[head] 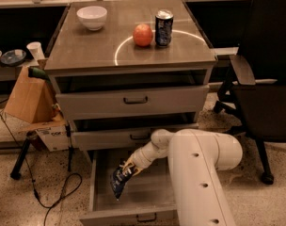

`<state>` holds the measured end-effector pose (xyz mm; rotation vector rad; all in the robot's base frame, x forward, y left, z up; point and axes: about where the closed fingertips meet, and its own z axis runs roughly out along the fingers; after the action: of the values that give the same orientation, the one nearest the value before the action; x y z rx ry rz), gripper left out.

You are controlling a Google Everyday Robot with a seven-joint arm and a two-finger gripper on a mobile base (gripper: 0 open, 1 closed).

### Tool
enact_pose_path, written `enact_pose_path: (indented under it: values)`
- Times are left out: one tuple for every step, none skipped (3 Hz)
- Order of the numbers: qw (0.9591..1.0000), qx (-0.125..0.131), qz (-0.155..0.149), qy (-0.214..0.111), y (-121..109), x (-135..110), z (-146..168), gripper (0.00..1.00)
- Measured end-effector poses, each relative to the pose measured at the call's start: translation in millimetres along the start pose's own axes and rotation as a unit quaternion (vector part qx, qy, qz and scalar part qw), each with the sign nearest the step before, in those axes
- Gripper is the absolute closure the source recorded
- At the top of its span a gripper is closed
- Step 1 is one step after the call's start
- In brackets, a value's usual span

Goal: Place blue chip bag into bottom drawer

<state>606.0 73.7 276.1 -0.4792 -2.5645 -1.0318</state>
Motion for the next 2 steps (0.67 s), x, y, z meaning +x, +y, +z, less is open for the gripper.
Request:
enact_pose_path:
  values:
    - [0.9986, 0.000, 0.048, 0.022, -35.9, -4.9, 21.2, 1.00]
    - [0.9962, -0.001, 0.076, 0.041, -59.0, -3.6, 35.5, 1.00]
